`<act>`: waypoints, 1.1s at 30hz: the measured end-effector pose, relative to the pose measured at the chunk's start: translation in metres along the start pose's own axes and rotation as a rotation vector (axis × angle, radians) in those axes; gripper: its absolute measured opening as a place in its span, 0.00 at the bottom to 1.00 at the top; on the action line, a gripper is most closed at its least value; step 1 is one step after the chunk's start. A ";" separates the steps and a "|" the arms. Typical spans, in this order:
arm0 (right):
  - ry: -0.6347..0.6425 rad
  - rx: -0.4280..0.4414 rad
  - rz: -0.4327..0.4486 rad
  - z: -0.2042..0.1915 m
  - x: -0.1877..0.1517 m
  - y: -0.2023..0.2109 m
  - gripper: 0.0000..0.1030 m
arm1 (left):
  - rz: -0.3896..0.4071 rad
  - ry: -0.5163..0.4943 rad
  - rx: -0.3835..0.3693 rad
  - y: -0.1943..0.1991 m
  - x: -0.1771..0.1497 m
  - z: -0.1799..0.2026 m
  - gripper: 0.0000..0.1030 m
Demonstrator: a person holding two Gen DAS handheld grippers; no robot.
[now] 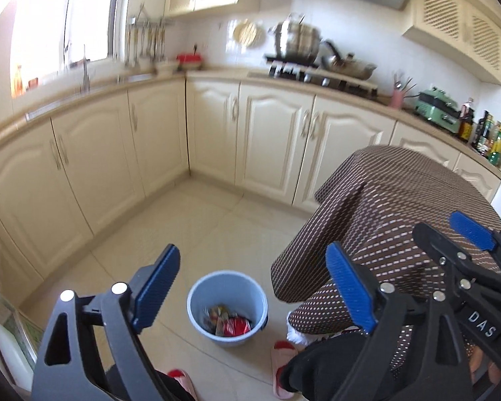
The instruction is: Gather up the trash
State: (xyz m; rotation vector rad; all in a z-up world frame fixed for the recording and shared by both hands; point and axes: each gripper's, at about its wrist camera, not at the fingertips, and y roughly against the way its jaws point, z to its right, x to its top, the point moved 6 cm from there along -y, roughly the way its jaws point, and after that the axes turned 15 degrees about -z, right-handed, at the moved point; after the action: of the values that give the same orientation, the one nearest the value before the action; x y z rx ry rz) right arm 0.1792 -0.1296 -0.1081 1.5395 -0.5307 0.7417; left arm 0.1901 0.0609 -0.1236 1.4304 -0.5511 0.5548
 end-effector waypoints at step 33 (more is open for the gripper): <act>-0.038 -0.173 0.324 0.062 -0.031 0.165 0.89 | 0.376 -0.105 0.028 0.164 -0.015 0.068 0.92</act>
State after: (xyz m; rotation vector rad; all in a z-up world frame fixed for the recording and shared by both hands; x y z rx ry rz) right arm 0.0485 -0.2117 -0.0172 1.3237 -0.8638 0.8895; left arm 0.0699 0.0029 -0.0056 1.3947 -0.9093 0.7892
